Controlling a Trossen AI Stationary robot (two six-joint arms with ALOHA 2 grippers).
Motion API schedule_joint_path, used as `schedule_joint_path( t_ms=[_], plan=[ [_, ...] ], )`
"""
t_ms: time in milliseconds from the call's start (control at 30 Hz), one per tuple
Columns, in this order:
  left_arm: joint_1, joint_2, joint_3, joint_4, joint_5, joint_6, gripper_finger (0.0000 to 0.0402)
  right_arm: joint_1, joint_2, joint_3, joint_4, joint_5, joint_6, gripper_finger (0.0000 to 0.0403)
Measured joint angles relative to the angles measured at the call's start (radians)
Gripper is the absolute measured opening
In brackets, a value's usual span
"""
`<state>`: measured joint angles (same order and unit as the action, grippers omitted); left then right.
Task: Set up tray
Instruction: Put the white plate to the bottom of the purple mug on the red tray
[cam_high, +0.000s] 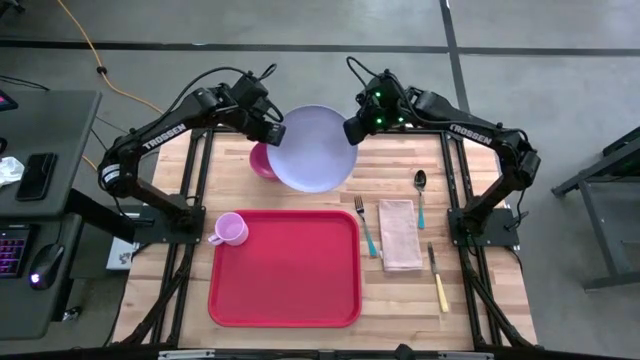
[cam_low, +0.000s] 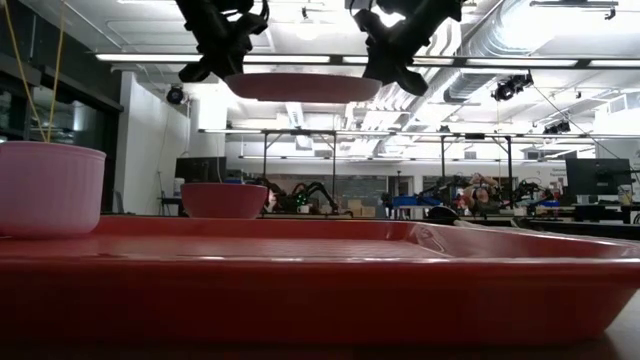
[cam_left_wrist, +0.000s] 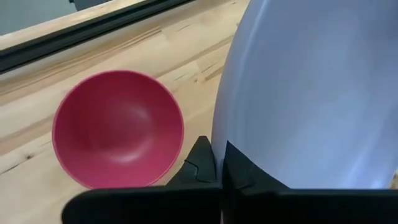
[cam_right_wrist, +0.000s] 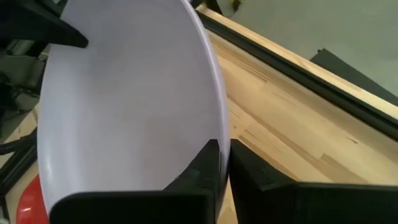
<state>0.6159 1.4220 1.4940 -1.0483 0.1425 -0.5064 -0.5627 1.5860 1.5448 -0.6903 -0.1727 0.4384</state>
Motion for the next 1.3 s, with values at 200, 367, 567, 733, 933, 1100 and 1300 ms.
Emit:
schedule_joint_path(
  t_ms=[200,367,567,733,933,1100,1300],
  plan=[
    [-0.001,0.001,0.0,-0.025,-0.002,0.008,0.0017,-0.014,0.0,0.0,0.009,-0.025,-0.04,0.0042],
    [-0.002,0.001,0.0,-0.035,-0.019,0.012,0.0017,-0.022,0.0,0.0,0.012,-0.032,-0.053,0.007],
    [-0.002,0.001,0.0,-0.032,-0.027,0.009,0.0017,-0.042,0.0,0.0,0.01,-0.037,-0.063,0.0097],
    [-0.002,0.001,0.0,-0.028,-0.037,0.005,0.0017,-0.068,0.0,0.0,0.008,-0.05,-0.067,0.0113],
    [-0.002,0.0,-0.002,-0.052,-0.052,0.017,0.0016,-0.101,-0.001,0.001,-0.009,-0.04,-0.079,0.0118],
    [-0.001,0.001,-0.002,-0.063,-0.071,0.012,0.0016,-0.124,-0.011,0.001,-0.043,-0.048,-0.082,0.0119],
    [-0.001,0.0,-0.002,-0.081,-0.014,0.005,0.0016,-0.148,-0.032,0.001,-0.081,-0.019,-0.113,0.0118]
  ],
)
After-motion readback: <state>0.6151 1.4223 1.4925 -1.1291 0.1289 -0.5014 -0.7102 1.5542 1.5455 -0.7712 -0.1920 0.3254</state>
